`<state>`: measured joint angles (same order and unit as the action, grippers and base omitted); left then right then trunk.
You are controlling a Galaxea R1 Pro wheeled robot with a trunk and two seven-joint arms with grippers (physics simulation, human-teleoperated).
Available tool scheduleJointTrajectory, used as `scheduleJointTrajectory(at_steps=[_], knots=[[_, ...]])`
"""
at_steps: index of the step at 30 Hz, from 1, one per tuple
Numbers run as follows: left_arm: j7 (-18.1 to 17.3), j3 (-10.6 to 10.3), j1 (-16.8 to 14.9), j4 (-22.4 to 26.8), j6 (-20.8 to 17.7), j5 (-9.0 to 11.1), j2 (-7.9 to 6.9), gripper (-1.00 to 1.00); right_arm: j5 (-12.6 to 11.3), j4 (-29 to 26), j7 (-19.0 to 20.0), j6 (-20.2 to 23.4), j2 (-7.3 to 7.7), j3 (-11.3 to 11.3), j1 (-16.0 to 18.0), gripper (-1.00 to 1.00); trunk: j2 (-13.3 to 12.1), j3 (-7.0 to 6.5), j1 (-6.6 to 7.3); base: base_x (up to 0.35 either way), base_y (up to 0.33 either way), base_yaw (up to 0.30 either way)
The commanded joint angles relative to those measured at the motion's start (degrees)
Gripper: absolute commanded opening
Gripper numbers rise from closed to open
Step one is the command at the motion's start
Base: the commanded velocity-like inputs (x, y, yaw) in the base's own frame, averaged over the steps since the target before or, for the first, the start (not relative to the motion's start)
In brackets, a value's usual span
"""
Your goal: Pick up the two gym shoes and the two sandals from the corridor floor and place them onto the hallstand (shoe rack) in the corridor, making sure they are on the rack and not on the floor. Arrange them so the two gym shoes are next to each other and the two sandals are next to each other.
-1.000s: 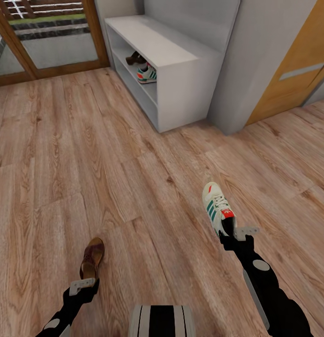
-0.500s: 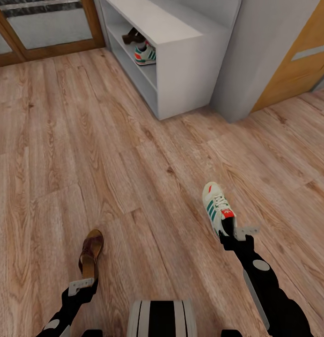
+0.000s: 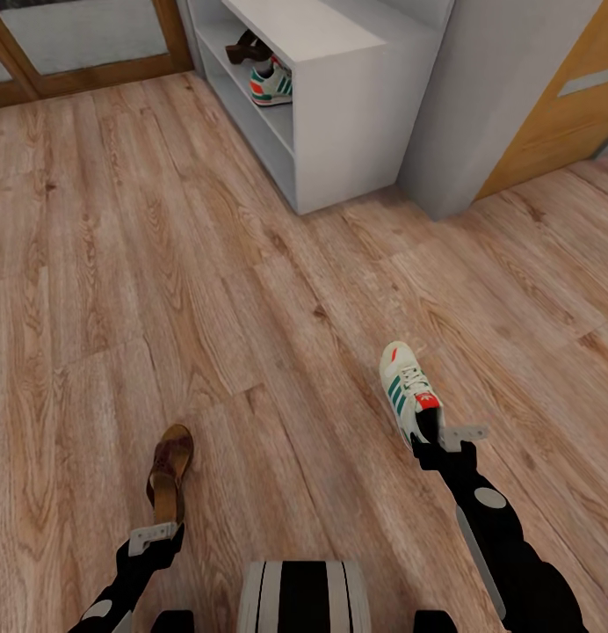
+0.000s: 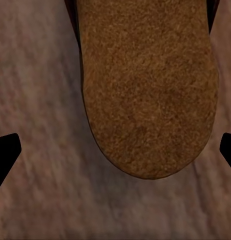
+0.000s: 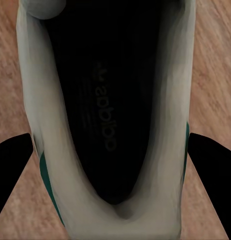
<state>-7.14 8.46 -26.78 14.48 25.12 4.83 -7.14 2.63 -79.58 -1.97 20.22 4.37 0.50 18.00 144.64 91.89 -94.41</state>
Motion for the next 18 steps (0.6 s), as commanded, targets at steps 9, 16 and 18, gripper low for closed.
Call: scheduleJointTrajectory(at_steps=[9,16,18], knots=[[-0.59,0.24,-0.03,-0.06,0.06,0.46,0.00,1.00,0.27,-0.14,-0.14,0.35,0.02,-0.06,0.01,-1.00,0.01,0.05,0.01,0.097,0.000,0.000],[-0.59,0.24,-0.03,-0.06,-0.02,0.49,-0.06,-1.00,0.27,-0.21,-0.14,0.35,0.02,-0.06,0.01,-1.00,0.01,0.05,0.01,0.019,0.000,0.000],[-0.59,0.24,-0.03,-0.06,0.00,0.51,-0.06,-1.00,0.27,-0.22,-0.14,0.35,0.02,-0.06,0.01,-1.00,0.01,0.05,0.01,0.001,0.000,0.000]])
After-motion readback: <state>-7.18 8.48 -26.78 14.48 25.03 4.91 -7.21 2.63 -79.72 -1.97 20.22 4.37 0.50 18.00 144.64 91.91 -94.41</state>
